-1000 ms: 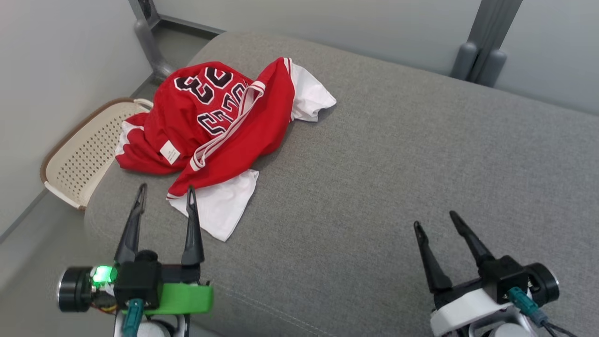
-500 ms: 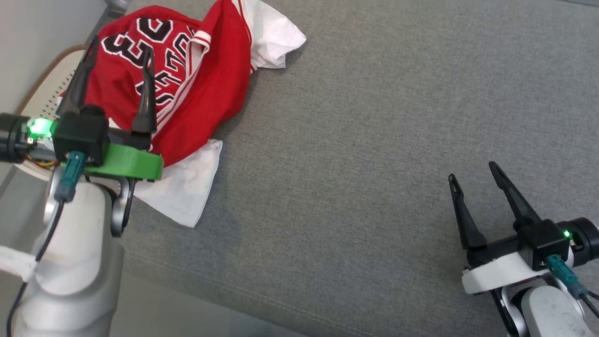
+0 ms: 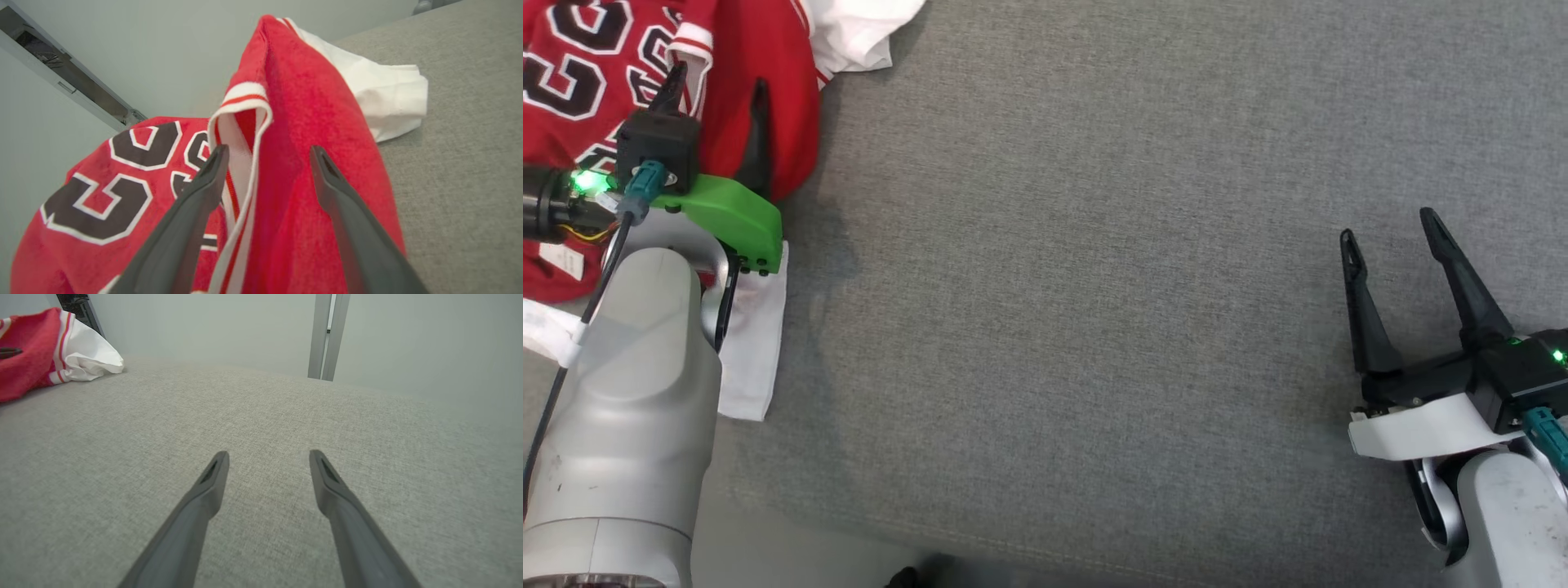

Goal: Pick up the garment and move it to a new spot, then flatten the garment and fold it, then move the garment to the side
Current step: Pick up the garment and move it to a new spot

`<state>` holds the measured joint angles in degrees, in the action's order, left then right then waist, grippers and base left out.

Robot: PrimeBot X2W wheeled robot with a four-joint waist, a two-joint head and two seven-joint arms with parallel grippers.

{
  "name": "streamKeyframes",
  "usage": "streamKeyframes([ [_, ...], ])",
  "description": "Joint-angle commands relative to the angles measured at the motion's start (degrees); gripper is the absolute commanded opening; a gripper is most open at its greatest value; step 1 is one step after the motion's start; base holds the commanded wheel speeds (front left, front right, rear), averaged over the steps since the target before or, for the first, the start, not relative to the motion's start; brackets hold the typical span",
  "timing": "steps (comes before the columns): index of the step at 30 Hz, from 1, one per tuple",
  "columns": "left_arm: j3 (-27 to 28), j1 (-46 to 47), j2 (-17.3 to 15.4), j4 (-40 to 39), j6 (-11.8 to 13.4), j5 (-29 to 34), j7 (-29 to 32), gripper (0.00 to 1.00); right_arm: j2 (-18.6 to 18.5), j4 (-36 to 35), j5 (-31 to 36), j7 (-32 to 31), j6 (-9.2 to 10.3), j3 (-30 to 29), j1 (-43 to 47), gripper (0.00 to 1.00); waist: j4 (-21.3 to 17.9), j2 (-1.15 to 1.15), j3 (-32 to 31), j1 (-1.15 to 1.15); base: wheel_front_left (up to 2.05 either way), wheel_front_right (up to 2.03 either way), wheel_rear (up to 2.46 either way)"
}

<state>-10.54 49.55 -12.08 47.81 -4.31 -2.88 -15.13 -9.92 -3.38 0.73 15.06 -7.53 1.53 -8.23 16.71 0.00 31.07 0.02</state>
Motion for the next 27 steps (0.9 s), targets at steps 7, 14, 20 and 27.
streamKeyframes([
  [7, 1.32, 3.44, 0.35, 6.26, 3.38, -0.91, 0.0, 1.0, 0.07, -0.15, 0.59, 0.06, 0.09, -0.58, -1.02, 1.0, -3.12, 0.0, 4.44, -0.02, 0.0, 0.0, 0.0],
  [14, 2.21, 1.95, -0.92, 3.2, 5.54, -1.02, -0.02, 0.0, 1.21, 0.8, -0.22, 0.05, 0.08, 1.1, -1.93, 1.0, -3.54, 0.0, 2.07, -0.02, 0.0, 0.0, 0.0],
  [20, 3.82, -2.51, -3.46, -9.33, 6.68, -0.81, -0.04, 0.0, 3.0, 2.01, -0.96, 0.12, 0.08, 1.74, -1.67, 1.0, -5.17, 0.0, -3.82, -0.02, 0.0, 0.0, 0.0],
  [27, 4.31, -7.74, -8.15, -24.09, 5.79, 0.72, -0.04, 0.0, 5.83, 4.06, -2.27, 0.12, 0.08, 3.3, -0.24, 1.0, -9.22, 0.0, -12.42, -0.02, 0.0, 0.0, 0.0],
])
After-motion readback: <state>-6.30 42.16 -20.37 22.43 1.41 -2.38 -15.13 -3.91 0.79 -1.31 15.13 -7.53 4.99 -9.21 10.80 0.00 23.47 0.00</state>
